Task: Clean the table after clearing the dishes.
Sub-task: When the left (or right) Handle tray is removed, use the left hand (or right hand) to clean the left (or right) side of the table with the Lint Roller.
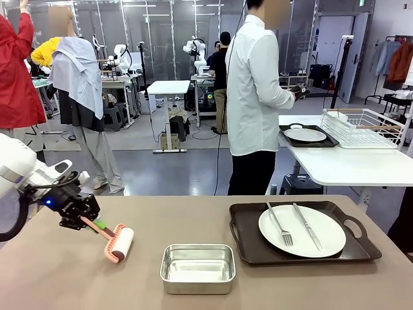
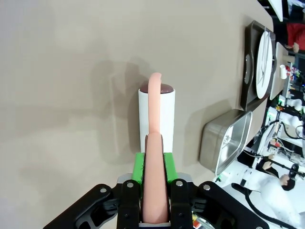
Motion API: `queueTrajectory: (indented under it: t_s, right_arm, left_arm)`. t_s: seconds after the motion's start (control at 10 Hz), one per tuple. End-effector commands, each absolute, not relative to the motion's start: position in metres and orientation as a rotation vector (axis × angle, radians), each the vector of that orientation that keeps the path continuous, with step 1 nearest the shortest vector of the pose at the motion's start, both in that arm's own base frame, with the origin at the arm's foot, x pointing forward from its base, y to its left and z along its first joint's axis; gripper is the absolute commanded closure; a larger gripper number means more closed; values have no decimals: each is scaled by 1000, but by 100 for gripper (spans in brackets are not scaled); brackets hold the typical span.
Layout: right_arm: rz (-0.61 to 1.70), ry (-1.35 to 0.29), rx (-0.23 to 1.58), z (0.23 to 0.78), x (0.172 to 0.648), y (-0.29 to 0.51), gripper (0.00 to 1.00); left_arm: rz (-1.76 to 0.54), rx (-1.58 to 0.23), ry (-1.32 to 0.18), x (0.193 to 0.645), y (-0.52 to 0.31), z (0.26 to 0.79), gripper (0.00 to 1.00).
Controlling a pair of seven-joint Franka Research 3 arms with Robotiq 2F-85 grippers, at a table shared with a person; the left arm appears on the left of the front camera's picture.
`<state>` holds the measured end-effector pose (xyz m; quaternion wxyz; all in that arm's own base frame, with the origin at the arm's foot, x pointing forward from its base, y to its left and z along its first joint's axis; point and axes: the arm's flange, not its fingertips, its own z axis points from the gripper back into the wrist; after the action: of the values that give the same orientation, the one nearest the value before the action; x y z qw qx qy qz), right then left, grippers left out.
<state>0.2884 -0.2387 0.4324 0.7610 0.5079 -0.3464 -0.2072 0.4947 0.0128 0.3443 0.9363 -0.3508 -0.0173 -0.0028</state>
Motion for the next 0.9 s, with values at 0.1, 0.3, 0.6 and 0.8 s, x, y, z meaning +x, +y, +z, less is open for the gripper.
queueTrajectory:
  t_s: [0.1, 0.3, 0.6, 0.8]
  right_arm:
    - [-451, -767, 1116, 435, 288, -239, 0]
    - [-451, -767, 1116, 435, 288, -239, 0]
    - [-451, -767, 1116, 435, 288, -239, 0]
    - [-451, -767, 1116, 435, 288, -239, 0]
  left_arm:
    - [-3, -632, -47, 503, 70, 326, 80]
    - [30, -599, -58, 503, 100, 327, 80]
    - [54, -484, -82, 491, 151, 337, 80]
    - [52, -426, -104, 478, 184, 353, 80]
